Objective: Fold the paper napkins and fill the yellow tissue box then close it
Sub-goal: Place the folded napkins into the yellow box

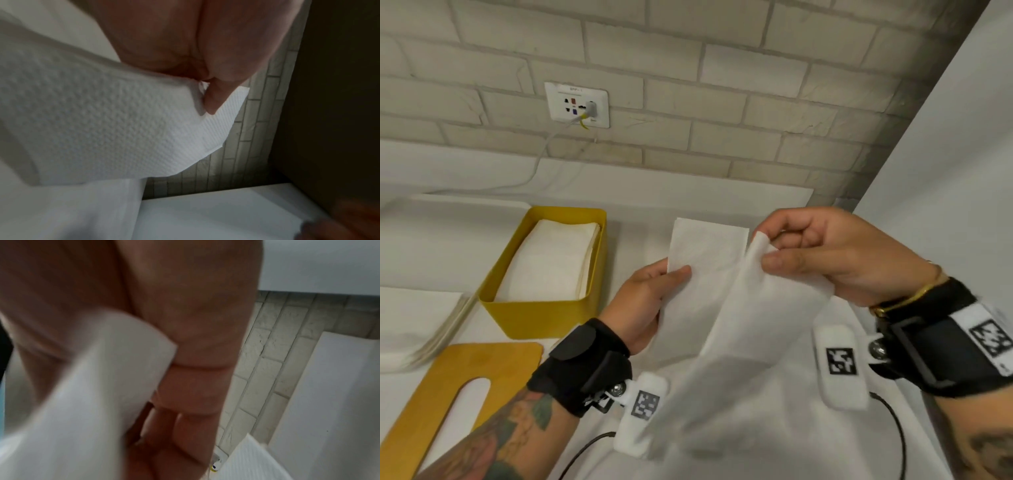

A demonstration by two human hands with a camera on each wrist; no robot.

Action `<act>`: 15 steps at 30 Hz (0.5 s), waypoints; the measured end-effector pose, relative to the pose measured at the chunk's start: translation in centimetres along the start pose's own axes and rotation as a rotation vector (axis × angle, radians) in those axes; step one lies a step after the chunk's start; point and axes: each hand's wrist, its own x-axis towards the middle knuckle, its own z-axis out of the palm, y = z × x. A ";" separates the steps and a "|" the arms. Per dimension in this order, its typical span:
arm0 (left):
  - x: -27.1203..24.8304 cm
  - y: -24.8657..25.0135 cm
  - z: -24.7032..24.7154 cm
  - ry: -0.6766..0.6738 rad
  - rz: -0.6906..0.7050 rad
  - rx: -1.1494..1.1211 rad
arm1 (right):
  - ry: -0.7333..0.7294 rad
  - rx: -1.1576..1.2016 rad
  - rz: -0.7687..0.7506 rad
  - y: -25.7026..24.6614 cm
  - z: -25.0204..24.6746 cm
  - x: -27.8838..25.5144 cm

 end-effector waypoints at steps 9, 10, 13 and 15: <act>-1.2 -0.1 1.9 -0.168 0.046 0.014 | 0.177 -0.503 0.068 2.0 1.2 4.9; -1.3 -0.2 1.9 -0.159 0.040 0.001 | 0.176 -0.532 0.063 2.0 1.4 5.0; -1.4 -0.3 1.9 -0.136 0.004 -0.045 | 0.188 -0.616 0.056 1.9 1.7 5.5; -1.3 -0.4 1.7 -0.130 -0.026 -0.070 | 0.192 -0.652 0.066 1.8 1.8 5.7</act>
